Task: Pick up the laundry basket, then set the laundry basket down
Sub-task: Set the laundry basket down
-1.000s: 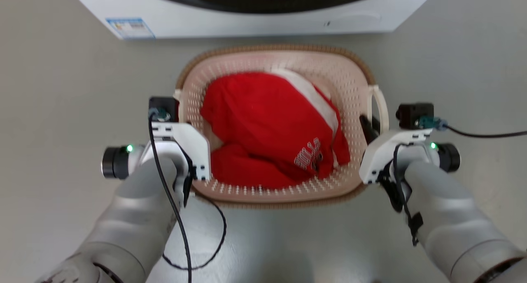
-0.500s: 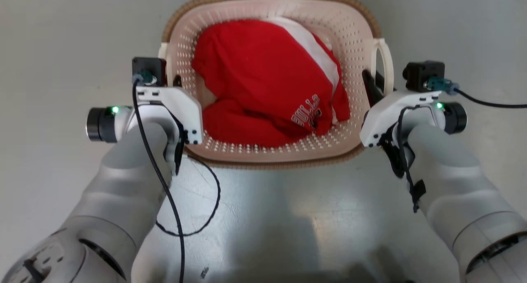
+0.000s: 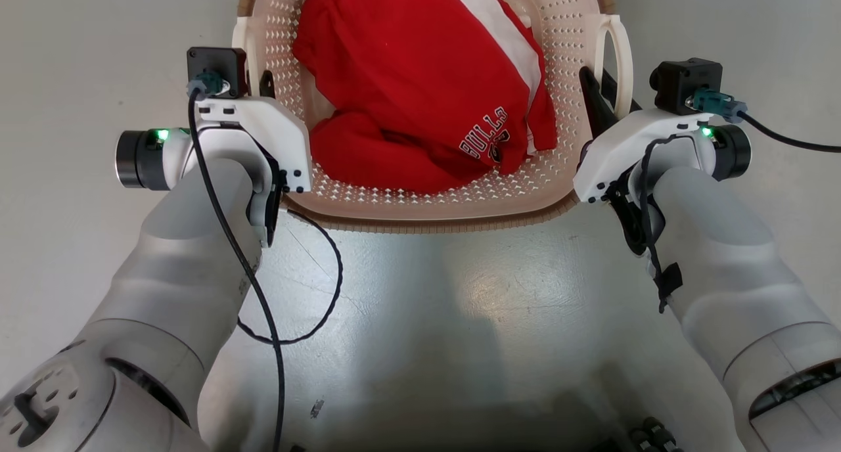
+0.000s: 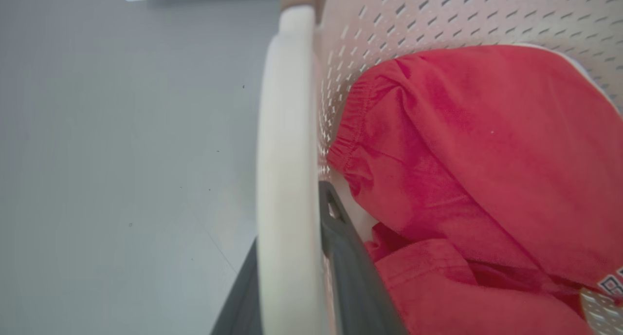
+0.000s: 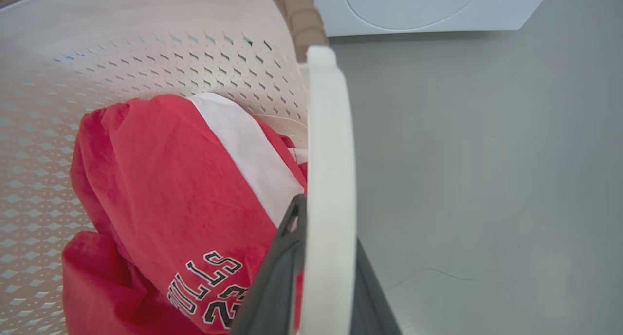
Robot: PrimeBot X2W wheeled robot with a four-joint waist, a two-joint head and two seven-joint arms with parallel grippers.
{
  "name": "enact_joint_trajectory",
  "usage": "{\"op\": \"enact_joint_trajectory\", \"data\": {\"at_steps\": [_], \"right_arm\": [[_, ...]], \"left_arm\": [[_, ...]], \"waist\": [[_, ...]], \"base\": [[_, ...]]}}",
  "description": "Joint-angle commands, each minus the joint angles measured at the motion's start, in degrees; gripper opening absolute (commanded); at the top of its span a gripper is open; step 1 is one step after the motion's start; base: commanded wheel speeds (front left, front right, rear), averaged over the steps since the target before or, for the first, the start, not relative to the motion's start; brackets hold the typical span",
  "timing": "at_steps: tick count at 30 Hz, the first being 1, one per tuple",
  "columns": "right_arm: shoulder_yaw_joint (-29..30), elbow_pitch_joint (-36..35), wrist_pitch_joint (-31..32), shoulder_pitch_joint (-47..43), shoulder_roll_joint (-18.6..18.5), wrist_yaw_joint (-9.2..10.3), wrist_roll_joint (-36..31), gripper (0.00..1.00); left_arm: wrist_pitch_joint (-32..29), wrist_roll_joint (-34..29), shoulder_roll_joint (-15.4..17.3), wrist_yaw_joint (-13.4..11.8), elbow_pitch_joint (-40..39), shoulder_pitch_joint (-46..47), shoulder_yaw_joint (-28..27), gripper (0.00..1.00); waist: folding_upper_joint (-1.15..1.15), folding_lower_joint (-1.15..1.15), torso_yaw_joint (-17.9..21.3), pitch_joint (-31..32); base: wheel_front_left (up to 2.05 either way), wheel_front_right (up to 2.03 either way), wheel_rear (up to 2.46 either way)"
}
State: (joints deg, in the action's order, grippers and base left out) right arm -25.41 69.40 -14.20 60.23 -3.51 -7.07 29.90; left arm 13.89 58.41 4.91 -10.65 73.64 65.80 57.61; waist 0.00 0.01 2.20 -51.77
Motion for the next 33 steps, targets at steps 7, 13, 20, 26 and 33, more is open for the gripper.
{"op": "enact_joint_trajectory", "data": {"at_steps": [7, 13, 20, 26, 33], "right_arm": [[1.0, -1.0, -0.8, -2.4, 0.6, -0.42, -2.2, 0.0], [1.3, -1.1, -0.8, -2.8, 0.6, -0.42, -2.3, 0.0], [1.1, -0.9, -0.8, -2.8, 0.6, -0.42, -1.8, 0.0], [1.0, -0.3, -0.8, -2.7, 0.6, -0.42, -1.6, 0.0], [1.1, 0.4, -0.8, -2.3, 0.6, -0.42, -1.5, 0.0]], "left_arm": [[1.0, -1.0, 3.0, -1.3, 0.3, 1.7, -1.1, 0.0], [1.1, -1.3, 3.0, -1.4, 0.3, 2.1, -1.2, 0.0], [1.1, -1.5, 3.0, -1.4, 0.3, 2.4, -1.3, 0.0], [1.1, -1.7, 3.1, -1.4, 0.3, 2.6, -1.5, 0.0], [1.1, -1.6, 3.1, -1.4, 0.3, 2.3, -1.5, 0.0]], "waist": [[0.0, 0.0, -0.1, -1.2], [0.0, 0.0, 0.0, -1.6], [0.0, 0.0, 0.1, -2.0], [0.0, 0.0, 0.2, -2.0], [0.0, 0.0, 0.3, -2.3]], "base": [[0.0, 0.0, 0.0], [0.0, 0.0, 0.0], [0.0, 0.0, 0.0], [0.0, 0.0, 0.0], [0.0, 0.0, 0.0]]}}
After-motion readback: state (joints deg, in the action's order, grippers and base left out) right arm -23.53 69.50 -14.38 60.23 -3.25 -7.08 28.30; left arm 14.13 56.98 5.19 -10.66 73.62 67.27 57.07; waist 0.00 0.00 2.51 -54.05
